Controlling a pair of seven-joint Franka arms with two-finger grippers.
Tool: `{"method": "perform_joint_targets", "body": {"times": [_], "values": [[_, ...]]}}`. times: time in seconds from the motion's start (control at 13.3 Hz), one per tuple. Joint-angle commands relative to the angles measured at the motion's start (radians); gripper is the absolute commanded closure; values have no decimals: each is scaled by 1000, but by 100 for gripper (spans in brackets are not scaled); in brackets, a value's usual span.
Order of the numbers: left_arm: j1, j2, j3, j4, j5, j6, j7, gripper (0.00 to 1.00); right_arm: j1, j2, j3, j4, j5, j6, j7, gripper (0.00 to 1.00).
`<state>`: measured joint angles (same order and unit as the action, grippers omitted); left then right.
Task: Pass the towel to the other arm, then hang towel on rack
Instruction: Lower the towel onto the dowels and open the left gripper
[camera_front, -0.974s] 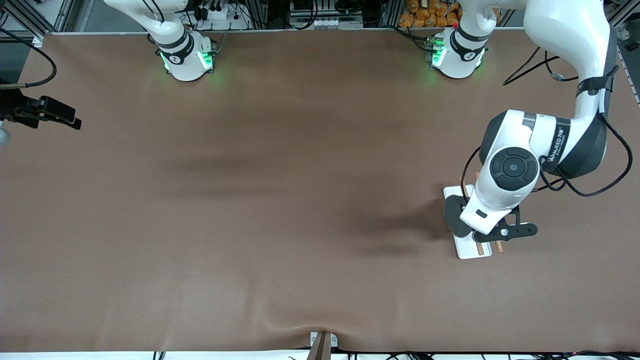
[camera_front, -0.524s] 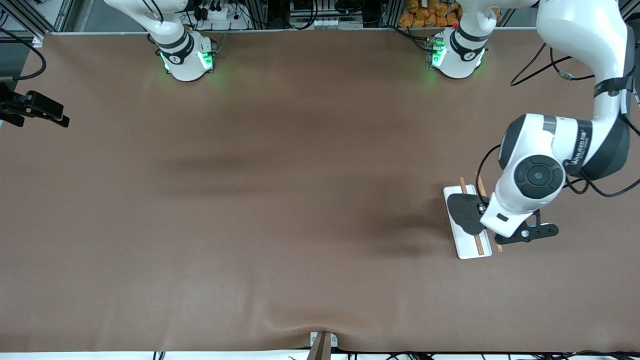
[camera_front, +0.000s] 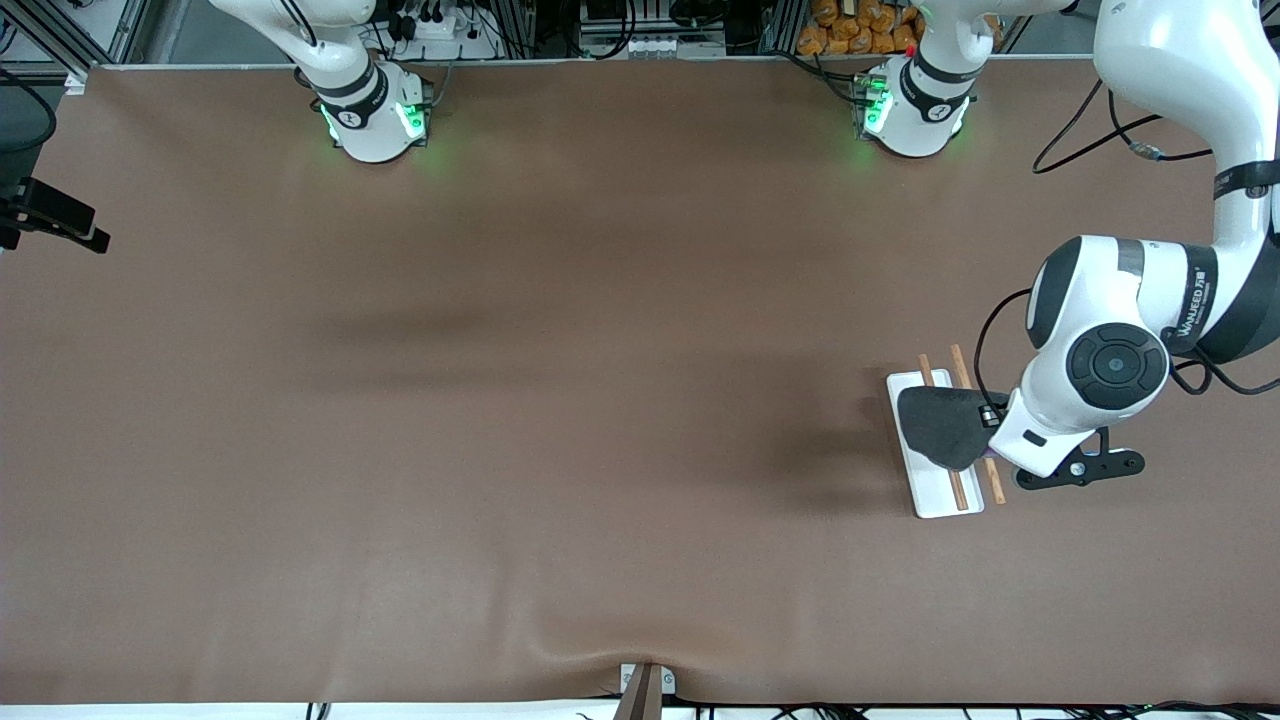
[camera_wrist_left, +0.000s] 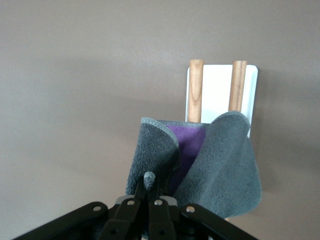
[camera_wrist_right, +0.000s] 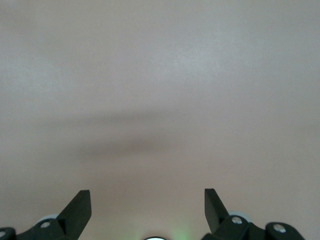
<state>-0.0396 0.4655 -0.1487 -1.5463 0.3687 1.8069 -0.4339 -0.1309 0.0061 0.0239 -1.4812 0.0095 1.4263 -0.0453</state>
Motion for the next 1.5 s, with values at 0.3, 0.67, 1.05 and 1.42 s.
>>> {"method": "perform_joint_targets", "body": {"times": [0.3,0.67,1.05,1.42], "values": [[40,4,-9,-15,10,3,7,73,-10,9,18,13,14,16,-8,0],[38,-37,-15,-6,9,0,26,0,-12,9,18,13,18,26,-7,0],[38,-155,-17,0,-60,-8,119,0,-13,9,18,13,17,26,-7,0],[36,-297,-20,9,-103,-52,132,0,-13,9,18,13,15,26,-7,0]]}}
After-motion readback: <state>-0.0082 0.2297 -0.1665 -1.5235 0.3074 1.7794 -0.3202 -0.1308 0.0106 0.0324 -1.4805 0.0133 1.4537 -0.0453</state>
